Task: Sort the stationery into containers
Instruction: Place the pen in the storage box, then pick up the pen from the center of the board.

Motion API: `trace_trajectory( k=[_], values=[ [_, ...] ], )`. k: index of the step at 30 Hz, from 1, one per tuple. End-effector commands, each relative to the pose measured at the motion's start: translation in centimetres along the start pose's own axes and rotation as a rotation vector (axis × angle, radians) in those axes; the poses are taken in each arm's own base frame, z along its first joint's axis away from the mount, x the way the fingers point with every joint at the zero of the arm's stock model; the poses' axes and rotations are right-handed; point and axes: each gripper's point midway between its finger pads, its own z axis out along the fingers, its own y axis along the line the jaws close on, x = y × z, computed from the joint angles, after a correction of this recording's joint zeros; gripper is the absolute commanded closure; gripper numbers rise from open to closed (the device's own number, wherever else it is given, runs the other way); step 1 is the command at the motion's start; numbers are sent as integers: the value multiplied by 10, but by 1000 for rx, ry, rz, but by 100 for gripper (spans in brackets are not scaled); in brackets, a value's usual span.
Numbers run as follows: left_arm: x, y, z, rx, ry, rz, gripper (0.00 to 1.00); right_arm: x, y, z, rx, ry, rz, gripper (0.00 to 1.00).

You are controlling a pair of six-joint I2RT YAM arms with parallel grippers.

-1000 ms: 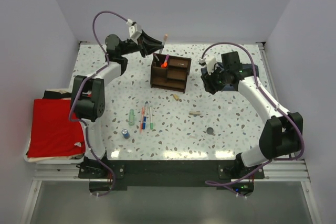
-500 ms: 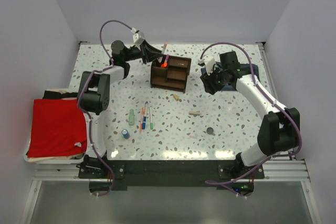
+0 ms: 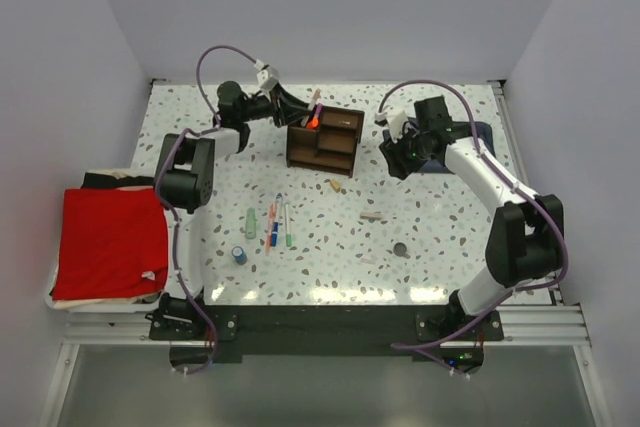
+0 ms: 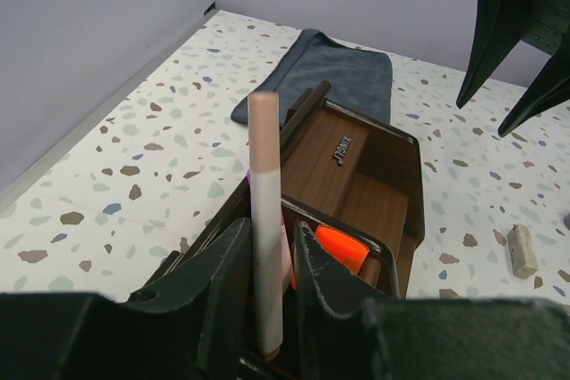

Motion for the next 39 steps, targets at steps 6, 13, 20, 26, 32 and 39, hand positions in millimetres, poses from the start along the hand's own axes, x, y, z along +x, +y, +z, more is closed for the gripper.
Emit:
trace_trajectory(
  k=[6, 13, 20, 26, 32, 39],
  values=[
    [-64, -17, -9, 25, -62, 184, 53, -27, -7, 1, 8, -64, 2, 47],
    [-129, -62, -17, 65, -116, 288, 49, -33, -6, 0, 6, -88, 5, 46],
    [-84, -138, -61, 141, 206, 389, 40, -35, -2, -7, -7, -109, -25, 46],
    [28, -195, -133, 540, 737, 636, 45, -30, 7, -15, -32, -112, -56, 45],
    [74, -214, -147, 744, 943, 793, 46, -26, 15, -22, -45, -140, -82, 45],
    [105, -234, -125, 896, 1018, 842, 50, -13, 28, -35, -46, -164, -92, 45]
  ],
)
